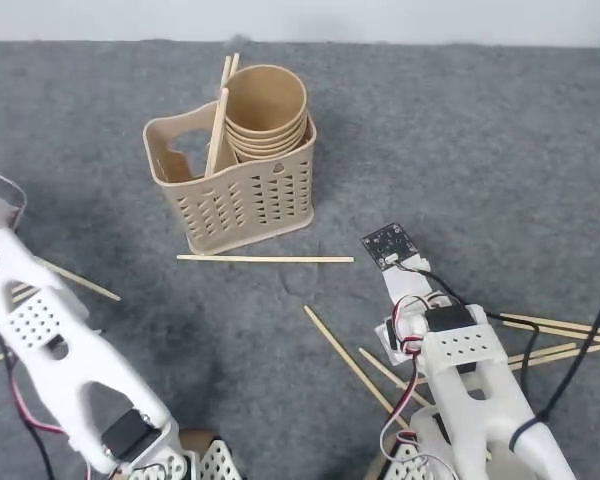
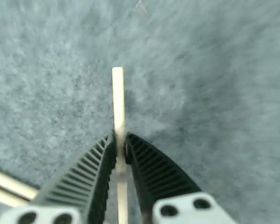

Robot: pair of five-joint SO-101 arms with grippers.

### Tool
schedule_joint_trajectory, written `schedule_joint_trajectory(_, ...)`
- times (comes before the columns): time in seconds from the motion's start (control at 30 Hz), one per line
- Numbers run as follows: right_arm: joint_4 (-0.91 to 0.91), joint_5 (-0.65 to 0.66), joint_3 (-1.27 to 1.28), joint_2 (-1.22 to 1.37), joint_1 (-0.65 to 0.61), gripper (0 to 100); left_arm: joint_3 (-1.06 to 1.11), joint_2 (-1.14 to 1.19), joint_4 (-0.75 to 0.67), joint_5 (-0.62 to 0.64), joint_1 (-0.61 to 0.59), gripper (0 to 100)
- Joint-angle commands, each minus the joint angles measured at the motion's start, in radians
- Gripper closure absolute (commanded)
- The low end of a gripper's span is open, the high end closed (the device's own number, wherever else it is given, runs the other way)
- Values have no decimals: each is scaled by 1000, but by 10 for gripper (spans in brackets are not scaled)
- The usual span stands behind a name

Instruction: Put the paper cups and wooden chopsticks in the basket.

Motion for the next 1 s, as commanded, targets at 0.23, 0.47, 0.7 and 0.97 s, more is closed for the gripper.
schedule_joint_trajectory(0.23, -12, 8, -8, -28, 5, 844, -28, -459, 37, -3, 5, 990)
schedule_joint_trajectory(0.47, -13, 9, -8, -28, 7, 844, -24, -660, 40, -3, -2, 990)
schedule_joint_trajectory(0.7, -16, 12, -8, -28, 7, 844, -24, -793, 43, -3, -57, 990)
schedule_joint_trajectory(0.97, -16, 12, -8, -28, 7, 844, 120, -1005, 44, -23, -97, 990)
